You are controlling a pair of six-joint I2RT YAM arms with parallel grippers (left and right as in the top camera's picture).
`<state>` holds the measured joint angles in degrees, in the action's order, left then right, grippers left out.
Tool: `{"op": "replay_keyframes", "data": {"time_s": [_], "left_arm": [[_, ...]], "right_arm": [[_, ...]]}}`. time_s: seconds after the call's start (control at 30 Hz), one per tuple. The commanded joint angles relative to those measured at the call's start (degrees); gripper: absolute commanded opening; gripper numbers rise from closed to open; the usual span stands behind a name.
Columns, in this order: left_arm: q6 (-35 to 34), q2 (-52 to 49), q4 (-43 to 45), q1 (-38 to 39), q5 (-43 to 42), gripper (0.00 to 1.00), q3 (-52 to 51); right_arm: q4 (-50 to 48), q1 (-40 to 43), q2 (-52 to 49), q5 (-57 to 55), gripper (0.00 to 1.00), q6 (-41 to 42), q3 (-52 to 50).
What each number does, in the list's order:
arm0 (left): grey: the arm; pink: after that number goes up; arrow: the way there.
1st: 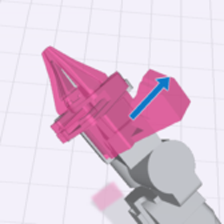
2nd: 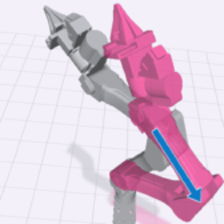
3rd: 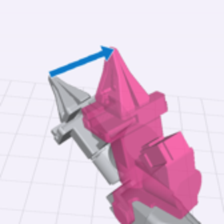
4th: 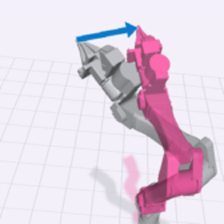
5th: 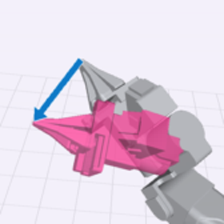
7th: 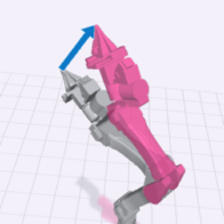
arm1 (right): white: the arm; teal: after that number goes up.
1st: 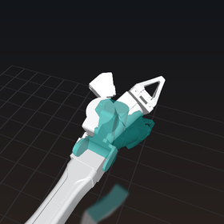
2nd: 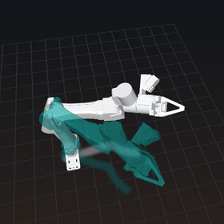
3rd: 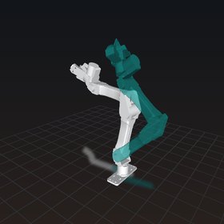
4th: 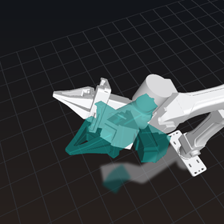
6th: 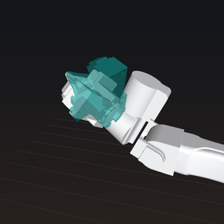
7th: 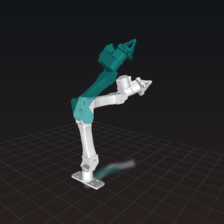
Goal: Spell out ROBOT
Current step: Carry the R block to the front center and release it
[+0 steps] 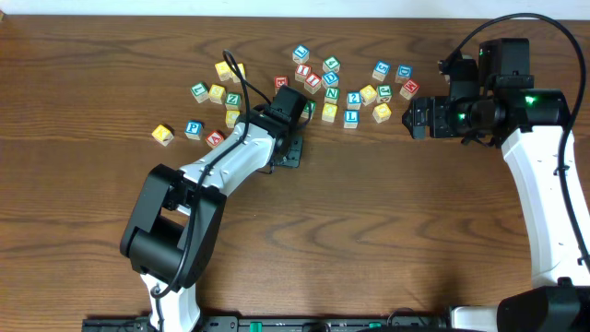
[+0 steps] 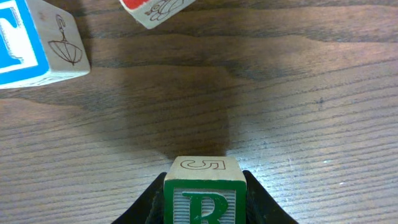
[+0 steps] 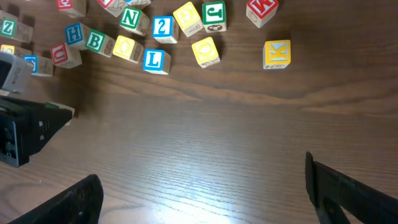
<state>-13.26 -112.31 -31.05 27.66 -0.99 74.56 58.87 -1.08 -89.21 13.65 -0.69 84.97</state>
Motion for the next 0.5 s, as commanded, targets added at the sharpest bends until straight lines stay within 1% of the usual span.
{"op": "replay_keyframes", "data": {"time_s": [0.0,0.27,0.47], "left_arm": [[2.36,-0.72,-0.35,-0.17,-0.07,0.22,1.4],[1.62,-0.96,-1.81,-1.44,-0.09,0.22,1.25],[-3.43,-3.54,-0.98,-1.2,-0.11,0.22,1.25]], "right_arm": [[-0.11,0.24,-0.04,-0.24,0.99,-0.48,-0.33],[-0.37,0.24,-0.04,-0.2,0.99,-0.46,-0.33],[-0.35,0.24,-0.04,0.02,0.99,-0.44,-0.33]]}}
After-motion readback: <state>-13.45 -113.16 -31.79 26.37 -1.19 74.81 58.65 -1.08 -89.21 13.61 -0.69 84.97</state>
